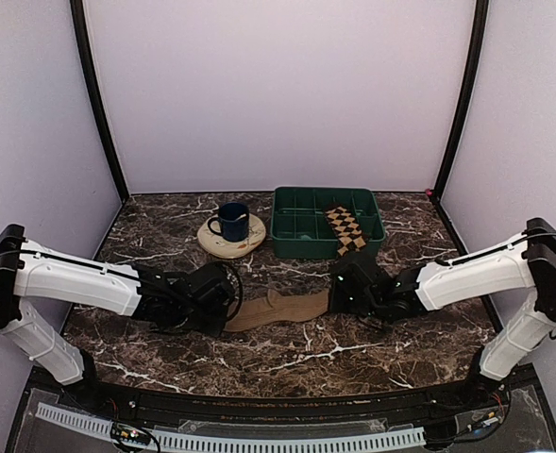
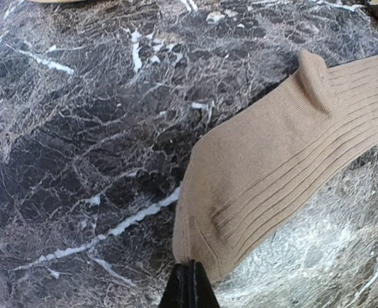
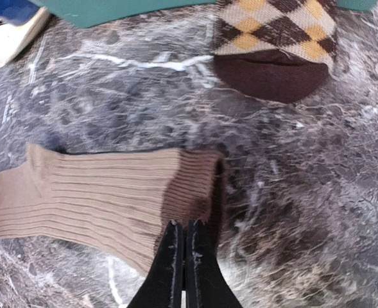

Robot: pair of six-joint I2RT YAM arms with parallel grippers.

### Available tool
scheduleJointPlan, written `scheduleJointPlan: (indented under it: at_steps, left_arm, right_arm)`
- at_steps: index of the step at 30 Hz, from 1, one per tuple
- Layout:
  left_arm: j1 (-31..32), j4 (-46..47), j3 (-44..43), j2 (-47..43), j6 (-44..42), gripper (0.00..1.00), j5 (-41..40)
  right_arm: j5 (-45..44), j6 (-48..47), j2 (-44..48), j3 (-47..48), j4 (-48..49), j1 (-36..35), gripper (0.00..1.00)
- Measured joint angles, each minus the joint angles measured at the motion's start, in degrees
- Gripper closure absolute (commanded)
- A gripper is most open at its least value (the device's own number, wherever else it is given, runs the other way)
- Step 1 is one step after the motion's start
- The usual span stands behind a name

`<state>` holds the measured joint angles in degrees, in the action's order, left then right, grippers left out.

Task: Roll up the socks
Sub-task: Fold the sock at the center of the board.

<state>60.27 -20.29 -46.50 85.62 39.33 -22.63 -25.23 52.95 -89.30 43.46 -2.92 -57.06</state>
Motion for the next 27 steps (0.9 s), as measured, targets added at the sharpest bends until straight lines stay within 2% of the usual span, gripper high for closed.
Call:
scheduleJointPlan:
  at_steps: [3, 4, 6, 14, 18, 27]
  left_arm:
    - [0.0, 0.1, 0.8, 0.0, 0.0, 0.99, 0.4]
    - [-0.1, 0.1, 1.0, 0.0, 0.1, 0.95, 0.6]
    - [-0.2, 0.2, 1.2, -0.1, 0.3, 0.8, 0.7]
    - [-0.4, 0.2, 3.0, -3.0, 2.0, 0.57, 0.7]
    - [-0.4, 0.1, 3.7, -6.2, 3.0, 0.53, 0.6]
    - [-0.5, -0.6, 5.4, -10.9, 6.2, 0.52, -0.3]
  right_arm:
    - [-1.0, -0.4, 0.0, 2.0, -1.3, -1.8, 1.0]
    - [-1.6, -0.6, 0.0, 3.0, -1.6, -2.6, 1.0]
    - [-2.3, -1.1, -0.1, 4.9, -1.9, -3.9, 1.0]
    - [-4.4, -3.7, -3.6, 13.2, -3.6, -7.6, 1.0]
    - [-4.9, -5.1, -6.4, 16.7, -4.5, -9.3, 1.0]
    - [-4.8, -7.9, -12.3, 23.6, -5.7, -11.6, 1.0]
